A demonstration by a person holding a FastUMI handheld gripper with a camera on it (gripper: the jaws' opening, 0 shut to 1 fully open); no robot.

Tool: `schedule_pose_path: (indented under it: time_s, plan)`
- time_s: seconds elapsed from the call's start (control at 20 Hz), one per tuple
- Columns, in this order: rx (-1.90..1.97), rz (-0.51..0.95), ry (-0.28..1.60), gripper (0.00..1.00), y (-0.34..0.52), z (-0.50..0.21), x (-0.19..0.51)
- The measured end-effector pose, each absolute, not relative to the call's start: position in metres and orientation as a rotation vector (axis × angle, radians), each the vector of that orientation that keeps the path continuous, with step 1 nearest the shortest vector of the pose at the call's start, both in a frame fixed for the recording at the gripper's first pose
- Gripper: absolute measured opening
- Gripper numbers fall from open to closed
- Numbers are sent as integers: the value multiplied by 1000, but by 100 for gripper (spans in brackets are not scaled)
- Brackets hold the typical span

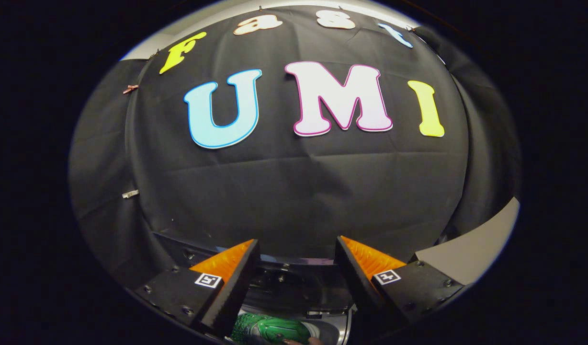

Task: Put the clothes into the washing machine and then close the washing machine lid.

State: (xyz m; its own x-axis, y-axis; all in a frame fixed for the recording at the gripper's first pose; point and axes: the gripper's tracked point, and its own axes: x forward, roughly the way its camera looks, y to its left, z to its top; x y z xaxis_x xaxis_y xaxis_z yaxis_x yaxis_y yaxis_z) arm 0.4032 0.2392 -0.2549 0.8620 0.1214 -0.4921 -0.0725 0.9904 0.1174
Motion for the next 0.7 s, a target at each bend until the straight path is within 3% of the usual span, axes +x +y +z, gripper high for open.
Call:
schedule_pose_path:
  time_s: [0.7]
  plan:
    - [44, 102, 595, 100, 238, -247, 367]
